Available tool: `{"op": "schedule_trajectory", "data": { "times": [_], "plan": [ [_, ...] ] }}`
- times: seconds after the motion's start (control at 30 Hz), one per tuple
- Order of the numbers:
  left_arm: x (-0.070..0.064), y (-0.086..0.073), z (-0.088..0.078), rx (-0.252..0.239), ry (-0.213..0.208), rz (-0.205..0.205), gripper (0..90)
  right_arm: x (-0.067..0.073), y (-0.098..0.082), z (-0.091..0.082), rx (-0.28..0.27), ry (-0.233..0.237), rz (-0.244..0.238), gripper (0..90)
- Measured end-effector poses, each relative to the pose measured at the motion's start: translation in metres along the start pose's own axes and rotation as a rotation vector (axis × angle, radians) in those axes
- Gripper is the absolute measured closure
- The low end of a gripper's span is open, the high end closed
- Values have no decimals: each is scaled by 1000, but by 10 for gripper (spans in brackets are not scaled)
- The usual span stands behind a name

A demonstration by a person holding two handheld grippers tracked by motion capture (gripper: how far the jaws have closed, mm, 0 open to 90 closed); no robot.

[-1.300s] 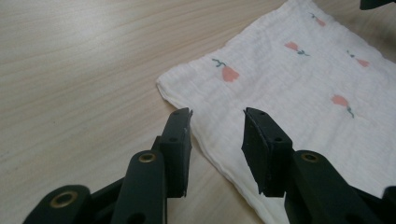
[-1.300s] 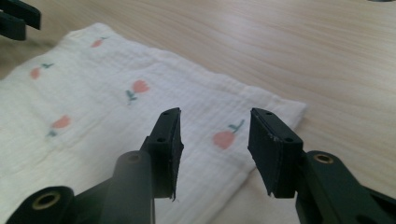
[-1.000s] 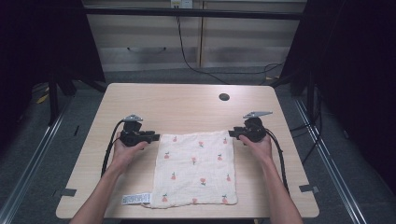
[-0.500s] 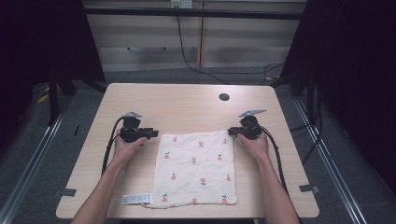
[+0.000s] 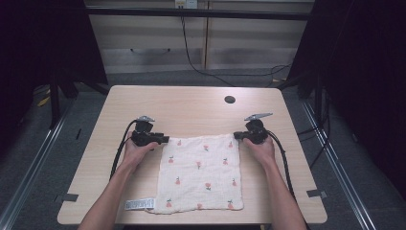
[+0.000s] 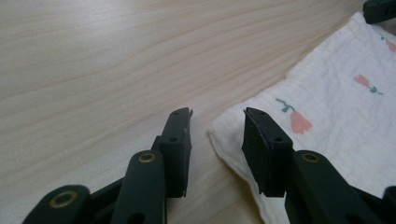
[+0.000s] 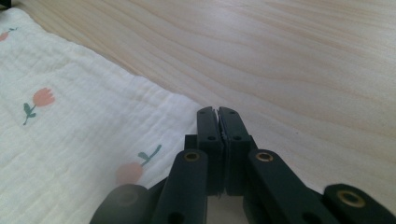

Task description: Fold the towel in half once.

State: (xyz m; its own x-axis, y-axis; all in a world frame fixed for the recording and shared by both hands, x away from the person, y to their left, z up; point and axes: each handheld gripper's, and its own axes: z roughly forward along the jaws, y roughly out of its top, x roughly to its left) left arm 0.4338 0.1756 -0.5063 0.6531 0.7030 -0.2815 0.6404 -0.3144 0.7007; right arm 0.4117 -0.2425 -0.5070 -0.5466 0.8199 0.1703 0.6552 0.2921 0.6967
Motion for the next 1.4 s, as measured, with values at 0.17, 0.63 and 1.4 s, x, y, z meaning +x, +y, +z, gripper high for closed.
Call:
{"op": "schedule_trajectory", "data": {
  "times": [0.17,0.63,1.4],
  "plan": [
    [-3,2,3,5,-12,30,621,0,-1,-1,2,6,-4,885],
    [-12,2,7,28,13,124,870,3,-2,1,-11,27,15,885],
    [0,21,-37,-157,-86,10,874,3,22,-40,-172,106,17,887]
  ]
}}
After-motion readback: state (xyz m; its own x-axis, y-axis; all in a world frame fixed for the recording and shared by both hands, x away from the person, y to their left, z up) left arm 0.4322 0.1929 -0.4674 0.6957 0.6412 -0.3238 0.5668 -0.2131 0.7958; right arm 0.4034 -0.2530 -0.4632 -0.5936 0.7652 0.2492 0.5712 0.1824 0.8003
